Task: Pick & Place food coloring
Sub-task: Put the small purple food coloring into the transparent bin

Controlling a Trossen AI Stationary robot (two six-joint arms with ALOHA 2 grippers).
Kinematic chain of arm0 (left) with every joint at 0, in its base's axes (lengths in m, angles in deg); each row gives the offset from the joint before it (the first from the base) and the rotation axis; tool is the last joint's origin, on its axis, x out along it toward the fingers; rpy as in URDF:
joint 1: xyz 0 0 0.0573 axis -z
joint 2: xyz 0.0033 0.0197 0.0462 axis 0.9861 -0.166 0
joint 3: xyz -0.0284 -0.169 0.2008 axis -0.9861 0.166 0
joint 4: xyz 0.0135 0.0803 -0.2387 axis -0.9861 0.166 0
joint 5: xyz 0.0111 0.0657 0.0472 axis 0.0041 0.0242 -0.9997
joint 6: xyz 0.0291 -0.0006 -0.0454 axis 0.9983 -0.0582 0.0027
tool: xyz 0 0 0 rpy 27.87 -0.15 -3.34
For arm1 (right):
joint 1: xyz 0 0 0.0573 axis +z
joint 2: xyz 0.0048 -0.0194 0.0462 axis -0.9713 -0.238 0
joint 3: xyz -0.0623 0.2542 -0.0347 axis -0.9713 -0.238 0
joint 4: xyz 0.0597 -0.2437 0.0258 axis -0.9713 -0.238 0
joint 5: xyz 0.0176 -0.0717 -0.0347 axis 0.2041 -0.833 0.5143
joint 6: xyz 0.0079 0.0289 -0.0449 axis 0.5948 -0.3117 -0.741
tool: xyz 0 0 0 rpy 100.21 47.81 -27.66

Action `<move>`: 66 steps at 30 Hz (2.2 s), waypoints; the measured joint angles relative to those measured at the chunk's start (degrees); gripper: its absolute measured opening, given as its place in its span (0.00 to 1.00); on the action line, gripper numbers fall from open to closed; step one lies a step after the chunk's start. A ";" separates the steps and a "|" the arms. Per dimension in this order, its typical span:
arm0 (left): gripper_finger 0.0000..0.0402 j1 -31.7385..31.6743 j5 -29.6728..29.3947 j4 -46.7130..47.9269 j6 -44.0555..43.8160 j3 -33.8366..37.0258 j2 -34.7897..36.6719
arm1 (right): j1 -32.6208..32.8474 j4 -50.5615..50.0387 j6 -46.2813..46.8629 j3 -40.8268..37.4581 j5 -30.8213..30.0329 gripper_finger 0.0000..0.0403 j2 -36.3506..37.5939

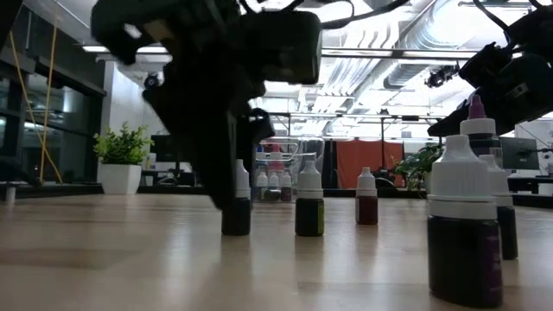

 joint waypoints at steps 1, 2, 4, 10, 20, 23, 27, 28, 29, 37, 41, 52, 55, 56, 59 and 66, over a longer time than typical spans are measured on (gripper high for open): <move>0.42 0.00 0.02 -0.02 -0.02 -0.34 0.00 | 0.02 -0.03 0.00 -0.01 0.02 0.00 0.02; 0.42 0.00 0.00 -0.13 -0.02 -0.49 0.02 | 0.01 0.02 0.00 0.00 0.03 0.00 -0.06; 0.42 0.00 -0.31 0.10 -0.02 -0.63 0.01 | 0.00 0.00 0.00 0.00 0.02 0.00 -0.23; 0.42 0.00 -1.10 0.74 -0.16 -0.96 0.02 | 0.02 0.00 0.00 -0.01 0.02 0.00 -0.35; 0.42 0.00 -1.75 3.06 -2.53 -0.94 0.11 | 0.01 0.00 0.00 0.01 0.02 0.00 -0.34; 0.42 0.00 -1.75 3.02 -2.57 -0.94 0.20 | 0.00 0.00 0.00 -0.01 0.02 0.00 -0.34; 0.42 0.00 -1.76 4.05 -3.01 -1.86 0.20 | 0.02 0.00 0.00 0.00 0.02 0.00 -0.34; 0.42 0.00 -1.77 4.26 -3.01 -2.40 0.20 | 0.01 0.00 0.00 -0.01 0.02 0.00 -0.34; 0.42 0.00 -1.77 4.37 -3.01 -2.87 0.21 | 0.02 0.00 0.00 -0.01 0.02 0.00 -0.34; 0.42 0.00 -1.81 5.99 -3.01 -4.54 0.22 | 0.02 0.00 0.00 -0.01 0.02 0.00 -0.34; 0.42 0.00 -3.00 8.06 -3.46 -4.52 0.22 | 0.01 0.00 0.00 0.00 0.02 0.00 -0.34; 0.42 0.26 -2.45 7.17 -4.43 -4.50 0.22 | 0.01 0.01 0.00 0.00 0.02 0.00 -0.34; 0.42 0.87 -2.66 6.89 -4.52 -4.50 0.22 | 0.02 0.00 0.00 0.01 0.02 0.00 -0.34; 0.42 1.16 -2.73 6.84 -4.52 -4.50 0.22 | 0.02 0.00 0.00 0.01 0.02 0.00 -0.34; 0.42 1.76 -3.80 6.84 -4.50 -4.50 0.22 | 0.01 0.00 0.00 0.00 0.02 0.00 -0.34; 0.42 1.88 -5.70 6.79 -4.50 -4.50 0.22 | 0.00 0.01 0.00 0.01 0.03 0.00 -0.34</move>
